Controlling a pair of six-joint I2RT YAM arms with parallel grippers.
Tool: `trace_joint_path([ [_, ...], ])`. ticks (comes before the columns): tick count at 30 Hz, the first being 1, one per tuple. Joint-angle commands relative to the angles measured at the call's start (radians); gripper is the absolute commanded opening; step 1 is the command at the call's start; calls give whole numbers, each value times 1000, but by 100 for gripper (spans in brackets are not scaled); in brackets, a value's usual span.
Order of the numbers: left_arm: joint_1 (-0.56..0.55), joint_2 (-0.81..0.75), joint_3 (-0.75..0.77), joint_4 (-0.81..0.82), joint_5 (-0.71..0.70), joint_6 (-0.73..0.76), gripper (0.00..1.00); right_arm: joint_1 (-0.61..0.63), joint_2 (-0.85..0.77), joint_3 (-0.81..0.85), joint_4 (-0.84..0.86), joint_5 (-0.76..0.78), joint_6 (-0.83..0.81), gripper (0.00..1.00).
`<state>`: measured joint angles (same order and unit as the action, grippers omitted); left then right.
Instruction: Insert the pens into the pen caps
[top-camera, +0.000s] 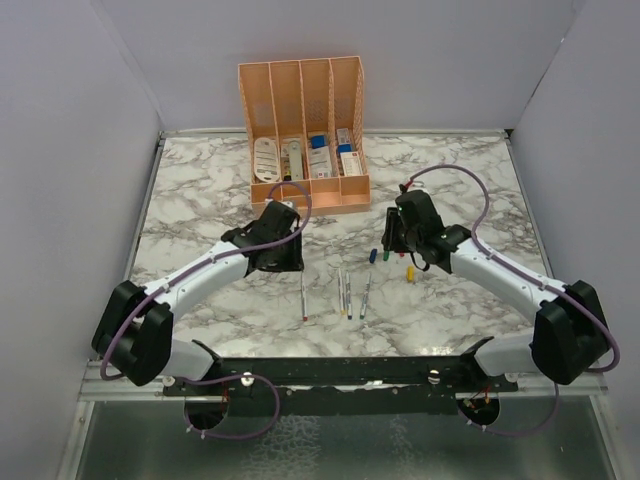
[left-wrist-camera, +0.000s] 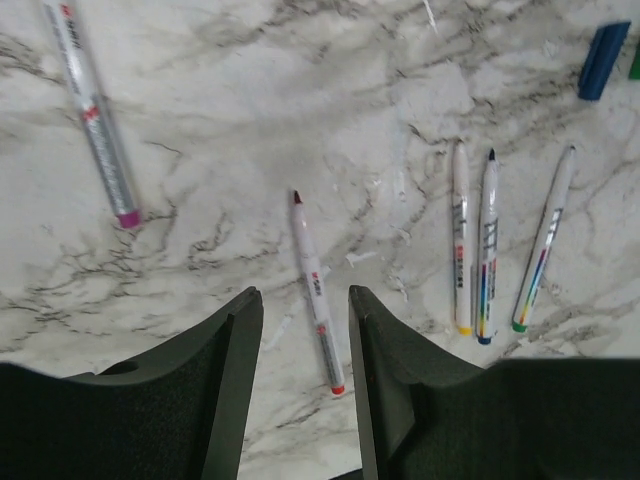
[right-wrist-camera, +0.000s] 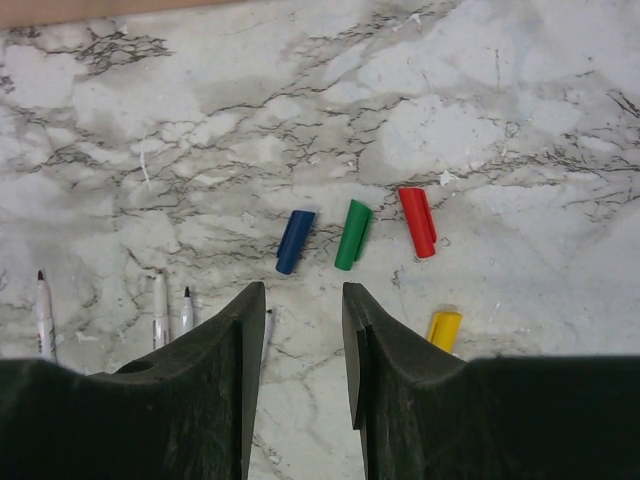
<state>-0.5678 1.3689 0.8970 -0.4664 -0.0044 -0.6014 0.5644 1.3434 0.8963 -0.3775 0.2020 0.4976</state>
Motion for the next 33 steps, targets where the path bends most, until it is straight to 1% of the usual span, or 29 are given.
trace_joint_path([
  [1,-107,2,7,-47,-21,-84,43,-45,16,-13,-12,60,29,37],
  [5,-166,28,-2,-48,-31,-127,43,-126,33,-24,2,19,21,37],
  [11,-195,31,-21,-63,-35,-165,43,-210,20,-46,24,-23,12,37],
  [16,-216,69,-15,-119,-57,-184,44,-215,10,-51,38,-38,13,37],
  [25,-258,170,41,-205,-78,-190,46,-216,3,-55,38,-61,21,37],
  [33,-260,214,75,-233,-120,-183,46,-216,-14,-71,58,-94,25,37],
])
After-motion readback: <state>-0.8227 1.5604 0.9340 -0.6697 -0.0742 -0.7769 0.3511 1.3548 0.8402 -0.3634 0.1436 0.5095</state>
